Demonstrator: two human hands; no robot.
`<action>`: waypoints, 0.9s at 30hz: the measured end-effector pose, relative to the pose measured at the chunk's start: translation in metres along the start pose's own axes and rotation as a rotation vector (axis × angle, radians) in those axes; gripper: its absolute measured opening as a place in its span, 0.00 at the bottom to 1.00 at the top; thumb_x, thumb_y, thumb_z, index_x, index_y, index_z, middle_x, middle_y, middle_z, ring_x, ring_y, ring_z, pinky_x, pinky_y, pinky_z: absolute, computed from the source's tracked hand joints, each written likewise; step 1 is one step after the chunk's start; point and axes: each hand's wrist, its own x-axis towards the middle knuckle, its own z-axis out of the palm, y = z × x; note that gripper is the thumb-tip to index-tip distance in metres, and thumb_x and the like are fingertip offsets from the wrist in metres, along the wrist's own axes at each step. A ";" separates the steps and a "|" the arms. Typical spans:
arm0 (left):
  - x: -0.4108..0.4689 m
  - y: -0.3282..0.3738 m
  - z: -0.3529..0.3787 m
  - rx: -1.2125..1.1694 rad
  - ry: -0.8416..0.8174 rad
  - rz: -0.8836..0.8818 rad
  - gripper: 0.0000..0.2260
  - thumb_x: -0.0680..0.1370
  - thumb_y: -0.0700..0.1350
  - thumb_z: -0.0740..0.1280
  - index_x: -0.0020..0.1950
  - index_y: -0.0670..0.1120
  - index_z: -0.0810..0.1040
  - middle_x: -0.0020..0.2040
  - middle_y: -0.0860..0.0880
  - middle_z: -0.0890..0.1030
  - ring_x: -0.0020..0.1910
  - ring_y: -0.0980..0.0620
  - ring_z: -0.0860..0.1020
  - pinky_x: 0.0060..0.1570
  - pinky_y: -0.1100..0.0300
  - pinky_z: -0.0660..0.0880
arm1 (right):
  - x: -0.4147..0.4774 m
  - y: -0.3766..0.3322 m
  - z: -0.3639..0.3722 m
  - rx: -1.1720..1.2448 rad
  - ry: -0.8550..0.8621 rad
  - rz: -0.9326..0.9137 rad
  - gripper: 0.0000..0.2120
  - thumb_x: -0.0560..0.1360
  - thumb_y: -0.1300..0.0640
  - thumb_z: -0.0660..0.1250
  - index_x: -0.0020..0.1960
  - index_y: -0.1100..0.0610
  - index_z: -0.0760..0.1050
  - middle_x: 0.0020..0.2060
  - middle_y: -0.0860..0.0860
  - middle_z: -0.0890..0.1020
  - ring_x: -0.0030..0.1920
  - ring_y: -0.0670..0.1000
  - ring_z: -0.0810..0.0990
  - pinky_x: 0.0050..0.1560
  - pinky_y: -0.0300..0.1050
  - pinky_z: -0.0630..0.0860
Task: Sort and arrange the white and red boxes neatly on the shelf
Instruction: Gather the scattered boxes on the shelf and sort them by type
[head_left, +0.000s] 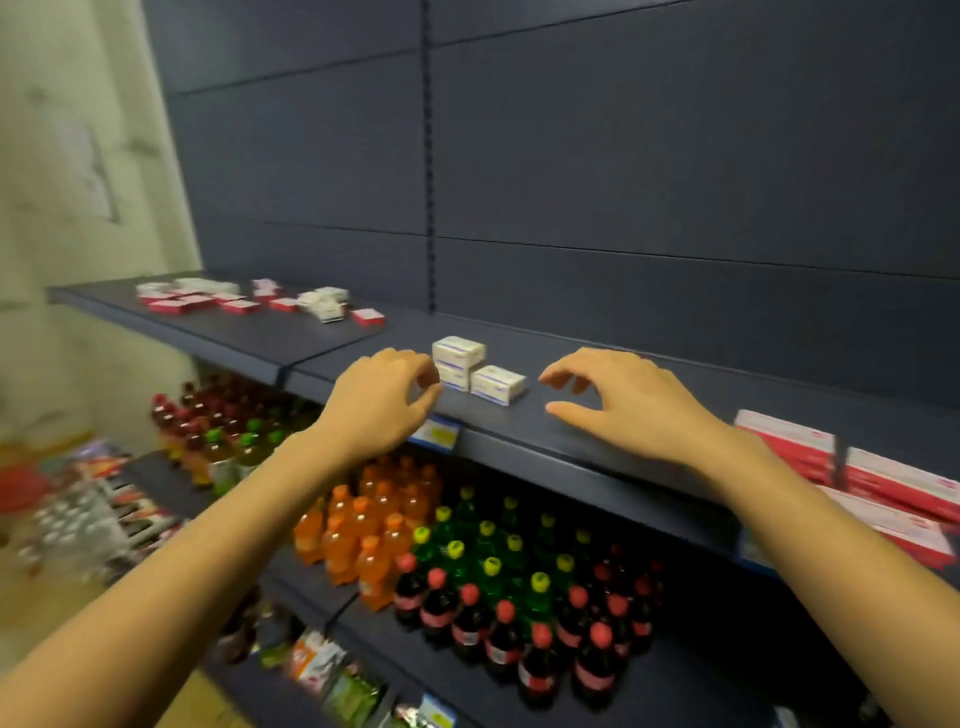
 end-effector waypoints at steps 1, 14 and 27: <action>-0.005 -0.013 -0.005 0.020 0.003 -0.027 0.10 0.78 0.49 0.60 0.53 0.46 0.76 0.54 0.47 0.80 0.54 0.45 0.75 0.52 0.52 0.71 | 0.011 -0.009 0.006 0.004 -0.014 -0.027 0.13 0.75 0.45 0.62 0.59 0.43 0.72 0.57 0.40 0.77 0.56 0.44 0.75 0.50 0.44 0.72; -0.032 -0.198 -0.051 0.125 0.001 -0.159 0.09 0.77 0.48 0.61 0.51 0.46 0.77 0.50 0.47 0.80 0.48 0.49 0.76 0.43 0.59 0.68 | 0.163 -0.122 0.090 0.048 -0.063 -0.157 0.15 0.74 0.42 0.62 0.60 0.44 0.72 0.57 0.42 0.77 0.52 0.44 0.75 0.49 0.44 0.73; 0.015 -0.369 -0.050 0.079 -0.082 -0.037 0.12 0.78 0.51 0.60 0.56 0.47 0.75 0.55 0.49 0.79 0.55 0.50 0.75 0.52 0.55 0.72 | 0.305 -0.200 0.161 -0.006 -0.063 0.016 0.14 0.75 0.45 0.62 0.59 0.46 0.73 0.57 0.45 0.78 0.56 0.47 0.75 0.51 0.48 0.74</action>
